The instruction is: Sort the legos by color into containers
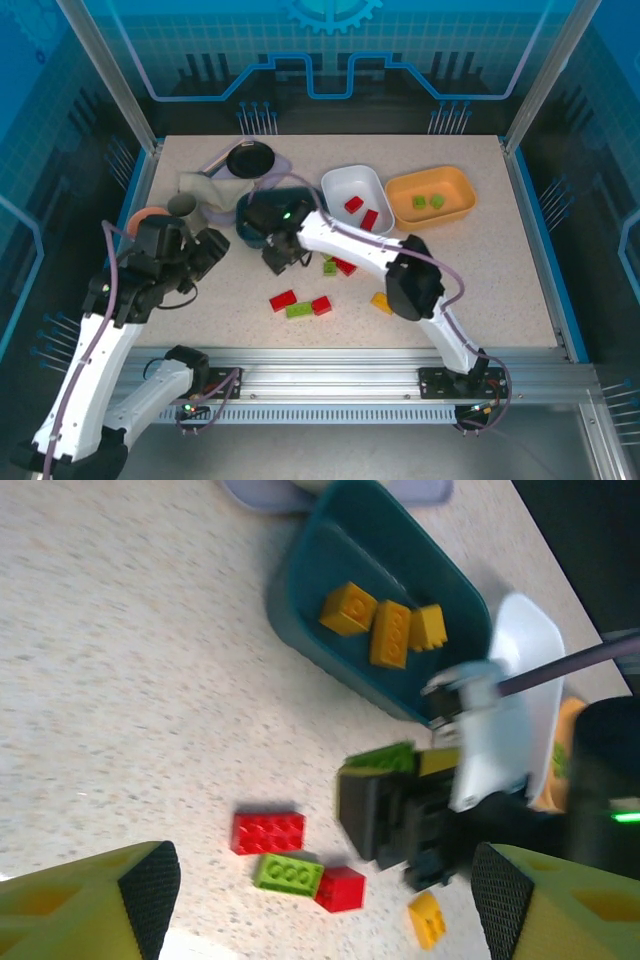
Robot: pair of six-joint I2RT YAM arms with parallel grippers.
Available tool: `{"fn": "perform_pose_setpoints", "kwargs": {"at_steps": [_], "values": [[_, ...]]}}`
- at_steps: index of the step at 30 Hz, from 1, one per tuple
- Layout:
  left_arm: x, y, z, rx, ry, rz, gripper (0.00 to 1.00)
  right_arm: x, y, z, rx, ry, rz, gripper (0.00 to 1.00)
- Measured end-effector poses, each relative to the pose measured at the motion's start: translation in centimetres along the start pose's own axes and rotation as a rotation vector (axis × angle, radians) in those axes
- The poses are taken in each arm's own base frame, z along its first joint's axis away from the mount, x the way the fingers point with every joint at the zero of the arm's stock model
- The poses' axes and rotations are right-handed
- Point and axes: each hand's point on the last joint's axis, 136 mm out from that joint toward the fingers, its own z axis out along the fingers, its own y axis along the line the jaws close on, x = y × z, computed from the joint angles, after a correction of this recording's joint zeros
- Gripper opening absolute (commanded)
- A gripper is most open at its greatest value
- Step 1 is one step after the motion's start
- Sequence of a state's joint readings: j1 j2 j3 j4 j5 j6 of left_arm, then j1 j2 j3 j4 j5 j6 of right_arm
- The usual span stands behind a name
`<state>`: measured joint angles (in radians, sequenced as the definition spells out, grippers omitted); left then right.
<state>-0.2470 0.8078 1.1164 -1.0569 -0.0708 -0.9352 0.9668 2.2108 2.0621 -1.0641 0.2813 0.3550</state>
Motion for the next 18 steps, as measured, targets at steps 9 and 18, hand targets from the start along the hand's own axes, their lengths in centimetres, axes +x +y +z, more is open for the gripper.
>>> {"fn": "perform_pose_setpoints", "kwargs": {"at_steps": [9, 18], "values": [[3.7, -7.0, 6.4, 0.135, 0.241, 0.137, 0.80, 1.3, -22.8, -4.5, 0.147, -0.077, 0.480, 0.60], [6.1, -13.8, 10.3, 0.239, 0.332, 0.244, 0.80, 6.6, -38.6, -1.7, 0.275, -0.015, 0.832, 0.61]]}}
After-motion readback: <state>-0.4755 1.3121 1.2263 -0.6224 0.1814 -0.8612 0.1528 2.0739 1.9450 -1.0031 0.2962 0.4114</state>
